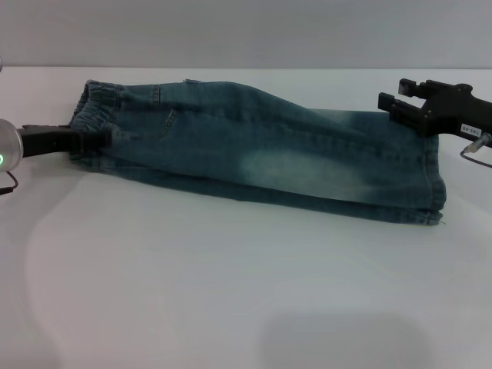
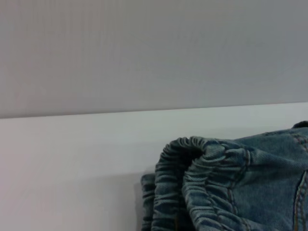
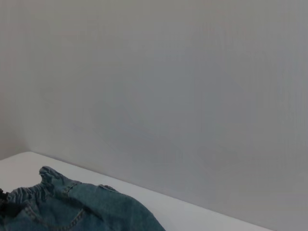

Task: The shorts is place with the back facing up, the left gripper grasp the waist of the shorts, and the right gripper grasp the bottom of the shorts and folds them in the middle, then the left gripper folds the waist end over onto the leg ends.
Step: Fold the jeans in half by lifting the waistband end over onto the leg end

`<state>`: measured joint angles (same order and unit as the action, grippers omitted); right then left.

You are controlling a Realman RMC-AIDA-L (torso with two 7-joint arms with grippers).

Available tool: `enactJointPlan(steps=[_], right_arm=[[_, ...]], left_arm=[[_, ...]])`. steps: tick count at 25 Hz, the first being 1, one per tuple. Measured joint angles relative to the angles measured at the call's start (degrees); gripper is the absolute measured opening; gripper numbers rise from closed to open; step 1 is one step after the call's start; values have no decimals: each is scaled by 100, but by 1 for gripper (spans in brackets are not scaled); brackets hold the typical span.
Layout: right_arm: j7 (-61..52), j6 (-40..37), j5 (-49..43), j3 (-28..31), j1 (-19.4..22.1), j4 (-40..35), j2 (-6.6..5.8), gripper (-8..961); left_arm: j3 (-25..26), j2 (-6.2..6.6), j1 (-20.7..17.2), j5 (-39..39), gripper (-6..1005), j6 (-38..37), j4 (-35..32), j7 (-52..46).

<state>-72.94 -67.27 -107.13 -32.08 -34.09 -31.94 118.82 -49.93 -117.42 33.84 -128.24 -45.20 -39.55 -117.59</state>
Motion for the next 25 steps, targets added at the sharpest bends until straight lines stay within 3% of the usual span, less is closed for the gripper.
enactJointPlan(steps=[3,9,25], right_arm=[[1,10,0,0,-1,3,0,458],[2,20,0,0,-44,82,0,459],[2,16,137,-7,-45,102,0,459]], left_arm=[[-12,1,-1,0,844,-25,-2,75],[-17,-4,-27,45,547,-60,-57,314],[18,-17,-29,64,433,-87,-63,491]])
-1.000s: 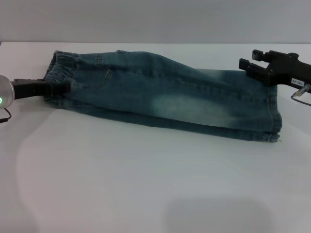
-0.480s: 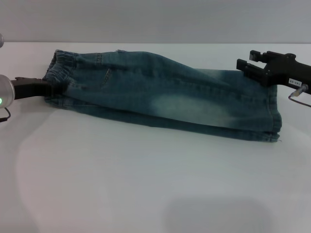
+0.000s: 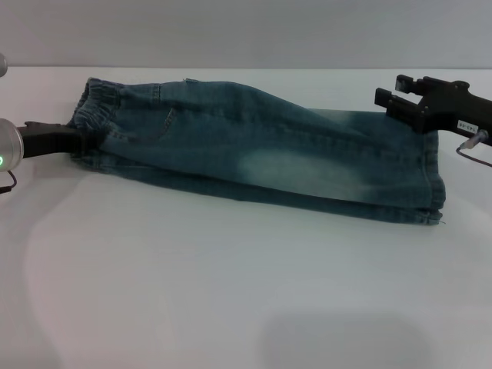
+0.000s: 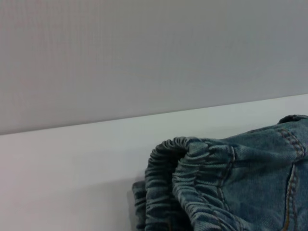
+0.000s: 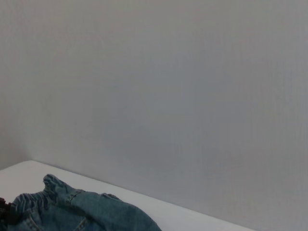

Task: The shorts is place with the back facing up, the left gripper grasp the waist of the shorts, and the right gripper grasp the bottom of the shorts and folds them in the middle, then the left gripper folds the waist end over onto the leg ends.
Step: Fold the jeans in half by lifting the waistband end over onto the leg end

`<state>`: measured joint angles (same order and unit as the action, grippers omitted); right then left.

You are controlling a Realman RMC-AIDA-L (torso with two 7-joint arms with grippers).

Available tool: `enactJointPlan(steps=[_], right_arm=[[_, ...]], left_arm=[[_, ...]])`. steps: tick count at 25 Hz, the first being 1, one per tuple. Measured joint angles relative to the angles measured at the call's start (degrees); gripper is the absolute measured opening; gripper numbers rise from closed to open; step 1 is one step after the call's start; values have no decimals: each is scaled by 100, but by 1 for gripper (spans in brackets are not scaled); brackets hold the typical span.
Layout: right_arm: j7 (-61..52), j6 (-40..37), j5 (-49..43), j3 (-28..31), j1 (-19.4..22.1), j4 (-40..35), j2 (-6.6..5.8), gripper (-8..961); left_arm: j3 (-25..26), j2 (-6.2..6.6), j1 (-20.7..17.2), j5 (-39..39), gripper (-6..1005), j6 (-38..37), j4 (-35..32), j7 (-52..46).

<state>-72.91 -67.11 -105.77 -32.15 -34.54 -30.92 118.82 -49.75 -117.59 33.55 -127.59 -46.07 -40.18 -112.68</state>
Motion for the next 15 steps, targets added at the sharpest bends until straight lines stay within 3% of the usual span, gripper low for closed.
enactJointPlan(steps=[15], right_arm=[[22,0,91,6,-17,56,0,457]], left_arm=[[-21,-8,-34,2,278,-116,-313,-24]])
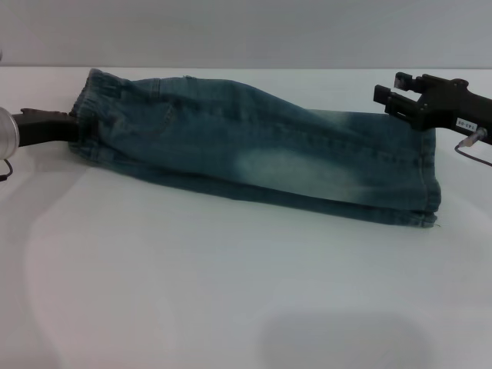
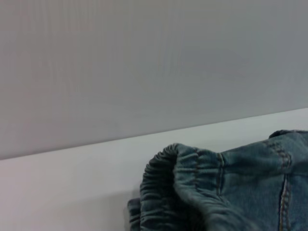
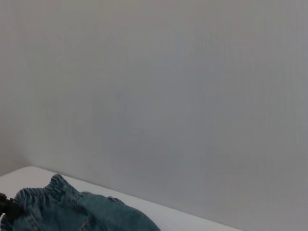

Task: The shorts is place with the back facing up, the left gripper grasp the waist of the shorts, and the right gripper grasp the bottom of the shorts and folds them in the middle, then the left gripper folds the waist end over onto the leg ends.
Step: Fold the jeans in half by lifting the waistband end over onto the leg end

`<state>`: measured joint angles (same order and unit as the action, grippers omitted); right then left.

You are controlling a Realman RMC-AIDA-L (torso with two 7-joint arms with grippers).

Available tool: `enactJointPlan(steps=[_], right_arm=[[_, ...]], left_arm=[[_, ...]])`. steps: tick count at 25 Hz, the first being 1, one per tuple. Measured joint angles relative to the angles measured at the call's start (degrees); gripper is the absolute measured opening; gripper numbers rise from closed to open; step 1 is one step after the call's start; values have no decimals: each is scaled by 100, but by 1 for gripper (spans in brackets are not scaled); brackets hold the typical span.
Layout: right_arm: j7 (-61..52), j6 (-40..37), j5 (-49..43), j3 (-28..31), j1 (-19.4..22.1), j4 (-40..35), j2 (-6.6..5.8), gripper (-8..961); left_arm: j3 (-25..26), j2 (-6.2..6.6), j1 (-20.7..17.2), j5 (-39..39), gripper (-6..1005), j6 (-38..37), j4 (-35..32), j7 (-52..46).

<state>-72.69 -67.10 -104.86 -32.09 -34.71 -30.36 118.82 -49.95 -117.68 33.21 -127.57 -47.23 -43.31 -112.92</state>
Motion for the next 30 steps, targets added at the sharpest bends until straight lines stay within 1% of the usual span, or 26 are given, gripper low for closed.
enactJointPlan(steps=[15,20,24,30], right_arm=[[1,73,156,31,72,5,0,459],[23,95,159,30,83,12,0,459],[104,164,171,27,78,55,0,459],[241,308,177,-5,-36,232,0,458]], left_arm=[[-68,-9,-11,5,34,-347,-222,48],[-67,-13,-10,26,33,-496,-347,50],[-67,-18,-42,264,34,-761,-584,55],[-67,-18,-51,621,34,-1185,-950,120]])
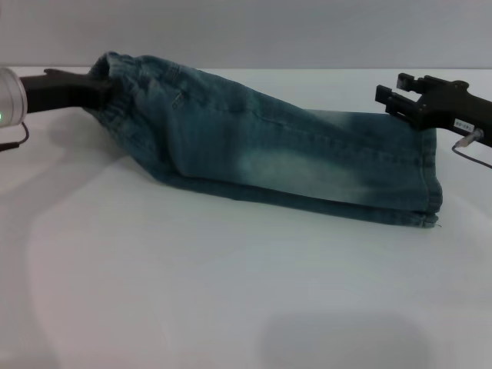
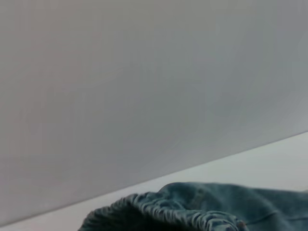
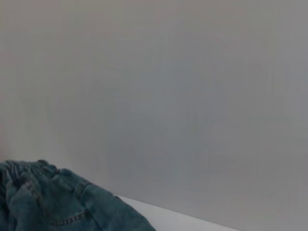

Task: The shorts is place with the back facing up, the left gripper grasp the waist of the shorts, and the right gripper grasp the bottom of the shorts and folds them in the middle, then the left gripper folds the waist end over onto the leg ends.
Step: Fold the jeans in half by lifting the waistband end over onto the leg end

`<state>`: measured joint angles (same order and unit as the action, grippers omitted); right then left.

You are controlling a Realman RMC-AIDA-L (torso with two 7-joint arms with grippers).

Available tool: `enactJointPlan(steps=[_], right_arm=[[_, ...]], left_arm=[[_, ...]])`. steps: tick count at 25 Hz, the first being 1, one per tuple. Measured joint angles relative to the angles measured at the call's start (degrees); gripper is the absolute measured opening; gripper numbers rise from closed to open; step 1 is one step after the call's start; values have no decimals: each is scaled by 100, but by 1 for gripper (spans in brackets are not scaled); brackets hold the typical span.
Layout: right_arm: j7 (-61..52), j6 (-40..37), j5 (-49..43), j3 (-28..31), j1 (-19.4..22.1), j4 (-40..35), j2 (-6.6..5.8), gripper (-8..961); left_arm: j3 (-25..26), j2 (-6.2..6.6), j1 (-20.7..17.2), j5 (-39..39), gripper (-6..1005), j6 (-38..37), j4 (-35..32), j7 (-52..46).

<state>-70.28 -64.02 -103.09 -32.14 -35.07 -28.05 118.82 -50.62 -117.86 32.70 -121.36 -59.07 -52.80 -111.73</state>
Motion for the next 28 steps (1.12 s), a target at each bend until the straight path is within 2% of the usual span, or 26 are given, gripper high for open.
enactJointPlan(steps=[6,10,18,28], right_arm=[[44,57,0,-126,-121,160,0,458],[44,330,0,-654,-241,283,9,459],[44,642,0,-1337,-444,476,33,458],[50,624,133,-1819,-711,601,67,458]], left_arm=[[0,5,35,548,33,-381,-177,131],[9,18,65,988,33,-633,-318,188],[45,37,114,1676,34,-917,-605,17],[0,25,244,2050,33,-1346,-654,17]])
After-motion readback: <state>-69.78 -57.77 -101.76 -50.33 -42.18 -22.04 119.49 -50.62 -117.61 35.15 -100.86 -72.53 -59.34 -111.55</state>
